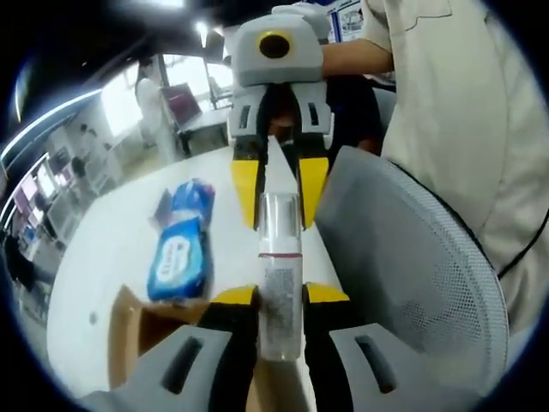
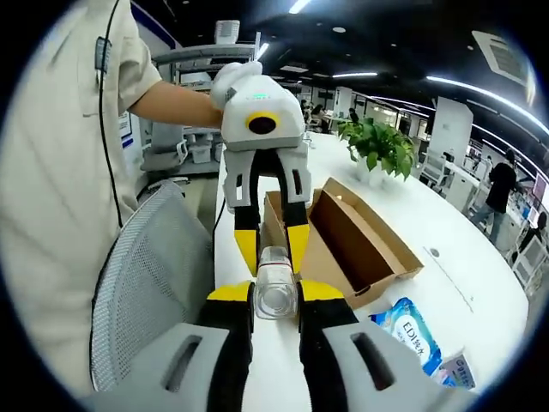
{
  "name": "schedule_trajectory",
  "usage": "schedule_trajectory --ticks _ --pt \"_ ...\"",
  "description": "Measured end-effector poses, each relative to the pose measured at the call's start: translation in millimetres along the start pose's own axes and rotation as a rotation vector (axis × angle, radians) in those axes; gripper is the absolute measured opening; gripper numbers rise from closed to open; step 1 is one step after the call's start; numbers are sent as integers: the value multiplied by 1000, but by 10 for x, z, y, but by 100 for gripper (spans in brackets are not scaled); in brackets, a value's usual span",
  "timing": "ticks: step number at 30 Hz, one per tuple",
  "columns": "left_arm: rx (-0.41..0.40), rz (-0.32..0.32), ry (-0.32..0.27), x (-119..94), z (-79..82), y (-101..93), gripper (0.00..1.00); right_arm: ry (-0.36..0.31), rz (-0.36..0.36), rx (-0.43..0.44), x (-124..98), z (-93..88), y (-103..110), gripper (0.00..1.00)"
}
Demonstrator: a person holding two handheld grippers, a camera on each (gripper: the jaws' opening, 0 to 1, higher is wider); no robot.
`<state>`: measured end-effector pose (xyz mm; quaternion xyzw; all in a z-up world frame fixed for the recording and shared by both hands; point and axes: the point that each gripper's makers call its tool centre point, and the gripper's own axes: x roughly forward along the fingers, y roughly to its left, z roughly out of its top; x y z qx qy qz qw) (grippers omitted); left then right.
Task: Operate the shoe box by opening the lid, removing the specified soft item, and placing it in the target area until the item is outside and the box remains undamaged.
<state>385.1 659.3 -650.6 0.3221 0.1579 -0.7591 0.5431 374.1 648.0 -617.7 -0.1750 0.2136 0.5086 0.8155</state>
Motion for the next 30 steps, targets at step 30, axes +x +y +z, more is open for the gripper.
schedule_trajectory --ticks 30 --pt "-187 176 -21 -165 -143 228 35 133 17 -45 -284 -130 -339 15"
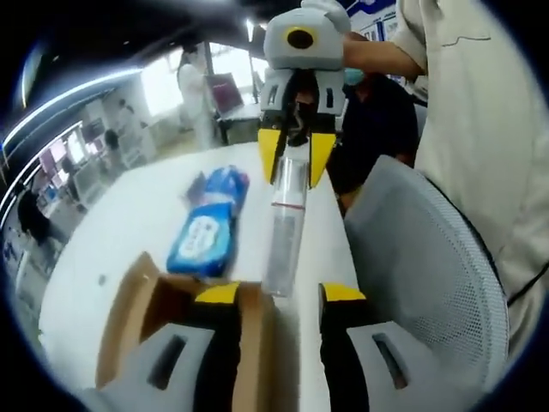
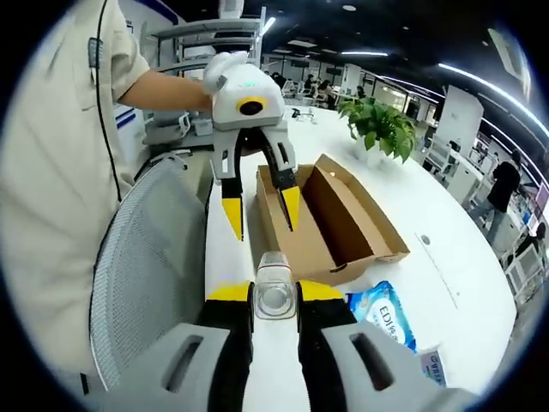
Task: Operate the shoe box by opening the lid, removing the specified soft item, and placing it in the target area until the item is outside and the box remains undamaged.
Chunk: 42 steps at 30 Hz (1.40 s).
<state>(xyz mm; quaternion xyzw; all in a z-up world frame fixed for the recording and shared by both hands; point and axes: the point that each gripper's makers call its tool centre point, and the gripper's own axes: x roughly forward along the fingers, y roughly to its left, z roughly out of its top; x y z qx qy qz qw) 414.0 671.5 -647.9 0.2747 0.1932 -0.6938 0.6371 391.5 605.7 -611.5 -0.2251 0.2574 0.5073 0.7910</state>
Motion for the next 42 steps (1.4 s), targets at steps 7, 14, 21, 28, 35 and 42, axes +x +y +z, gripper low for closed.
schedule_trajectory --ticks 7,14,21,28,35,42 --pt "-115 70 -20 -136 -87 50 44 50 -3 -41 -157 -64 -217 16" --pt "-208 151 -25 -277 -246 85 54 104 -18 -81 -304 -158 -474 16" --pt "-268 229 -34 -414 -349 116 65 157 -36 -106 -427 -271 -776 16" --pt "-320 299 -38 -553 -411 136 72 196 -52 -116 -484 -320 -1099 16" --pt "-346 338 -40 -644 -446 109 78 249 -48 -132 -474 -400 -1411 16" --pt "-393 389 -41 -766 -529 79 86 299 -38 -147 -438 -464 -1704 16"
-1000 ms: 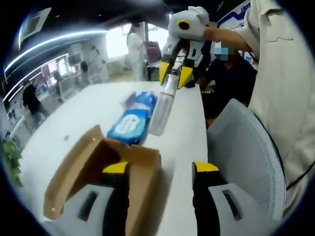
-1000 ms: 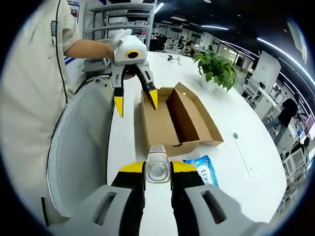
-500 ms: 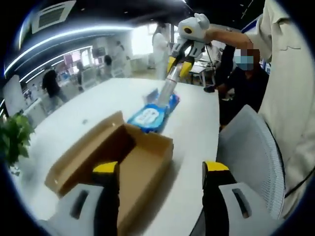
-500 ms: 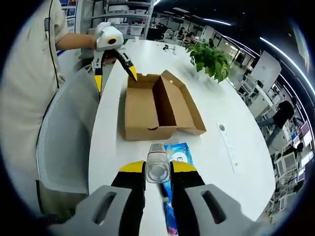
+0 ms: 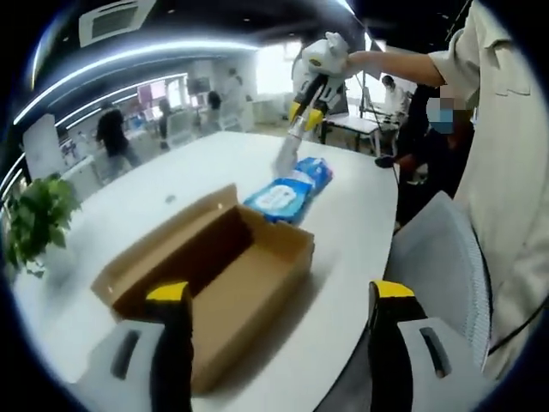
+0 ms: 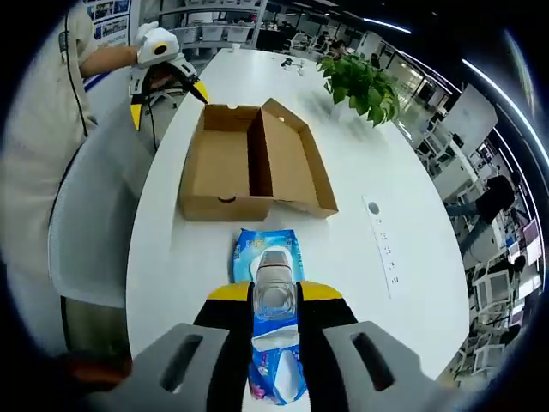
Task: Operate the shoe box by opening the lid, removing the specified soft item, and placing it in the target area until the item is outside and the box remains undamaged.
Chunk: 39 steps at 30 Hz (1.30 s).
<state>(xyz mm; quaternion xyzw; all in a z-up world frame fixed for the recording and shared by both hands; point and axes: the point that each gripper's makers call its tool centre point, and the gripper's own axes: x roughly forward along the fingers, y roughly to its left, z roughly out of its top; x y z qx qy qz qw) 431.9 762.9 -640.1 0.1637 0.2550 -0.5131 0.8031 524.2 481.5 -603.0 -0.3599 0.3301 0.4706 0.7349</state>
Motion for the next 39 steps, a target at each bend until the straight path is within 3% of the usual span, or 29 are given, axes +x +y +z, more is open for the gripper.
schedule_trajectory --ticks 6,13,25,39 --pt "-26 35 16 -107 -98 46 91 46 24 -13 107 -100 -213 16" --pt "-80 64 -21 -208 -87 88 96 84 54 -15 260 -166 -477 16" --pt "-131 120 -24 -317 -108 180 100 157 98 -55 586 -208 -791 16" --pt "-155 142 15 -346 -183 219 100 237 143 -62 926 -366 -876 16"
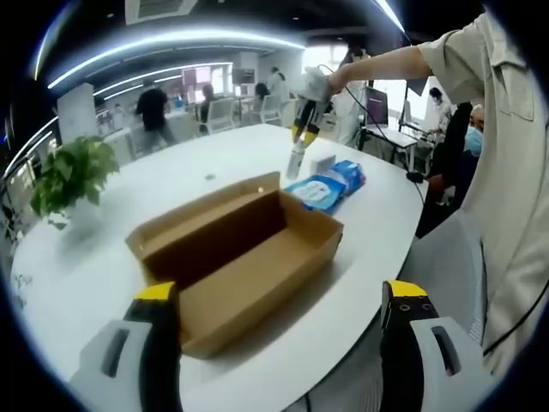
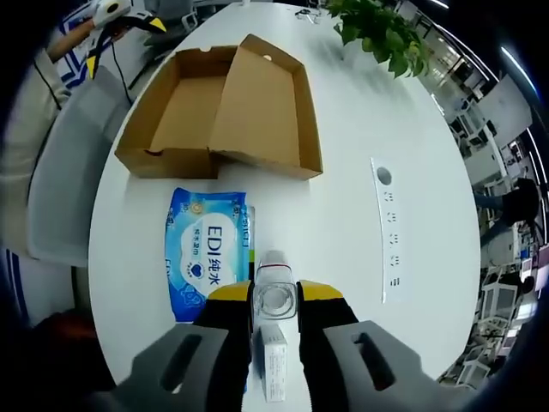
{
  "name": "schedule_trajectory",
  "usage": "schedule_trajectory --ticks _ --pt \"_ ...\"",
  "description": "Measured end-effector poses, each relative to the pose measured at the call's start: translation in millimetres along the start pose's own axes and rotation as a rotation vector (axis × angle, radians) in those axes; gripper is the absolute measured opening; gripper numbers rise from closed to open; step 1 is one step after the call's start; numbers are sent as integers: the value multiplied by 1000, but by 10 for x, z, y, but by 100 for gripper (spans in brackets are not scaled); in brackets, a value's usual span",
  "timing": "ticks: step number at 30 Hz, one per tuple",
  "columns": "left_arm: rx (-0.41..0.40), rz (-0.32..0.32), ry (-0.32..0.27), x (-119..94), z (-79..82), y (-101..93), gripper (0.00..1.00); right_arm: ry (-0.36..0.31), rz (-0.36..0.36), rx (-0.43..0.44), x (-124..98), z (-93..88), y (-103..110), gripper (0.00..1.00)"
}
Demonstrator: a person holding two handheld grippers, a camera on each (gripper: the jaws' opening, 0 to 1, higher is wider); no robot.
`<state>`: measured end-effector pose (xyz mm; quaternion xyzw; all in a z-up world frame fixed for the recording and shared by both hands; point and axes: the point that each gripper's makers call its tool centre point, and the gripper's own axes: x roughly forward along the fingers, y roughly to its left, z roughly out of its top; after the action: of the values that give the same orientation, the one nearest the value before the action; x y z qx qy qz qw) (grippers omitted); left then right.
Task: Operate the shoe box by opening the lid, removing the specified soft item, and placing it in the target area until the item is outside and the box remains undamaged.
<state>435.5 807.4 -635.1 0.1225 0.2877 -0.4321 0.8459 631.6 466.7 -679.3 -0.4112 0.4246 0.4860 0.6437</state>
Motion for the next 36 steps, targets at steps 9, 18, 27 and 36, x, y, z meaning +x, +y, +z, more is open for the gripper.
schedule_trajectory --ticks 9,18,27,36 --pt "-25 12 8 -3 -97 43 100 46 38 -22 188 -8 73 17" --pt "-48 24 15 -10 -178 87 100 62 51 -21 281 25 86 17" --pt "-62 37 28 -8 -252 136 99 65 47 -27 295 45 26 17" --pt "-90 76 34 -29 -294 262 97 62 23 -40 308 50 -37 20"
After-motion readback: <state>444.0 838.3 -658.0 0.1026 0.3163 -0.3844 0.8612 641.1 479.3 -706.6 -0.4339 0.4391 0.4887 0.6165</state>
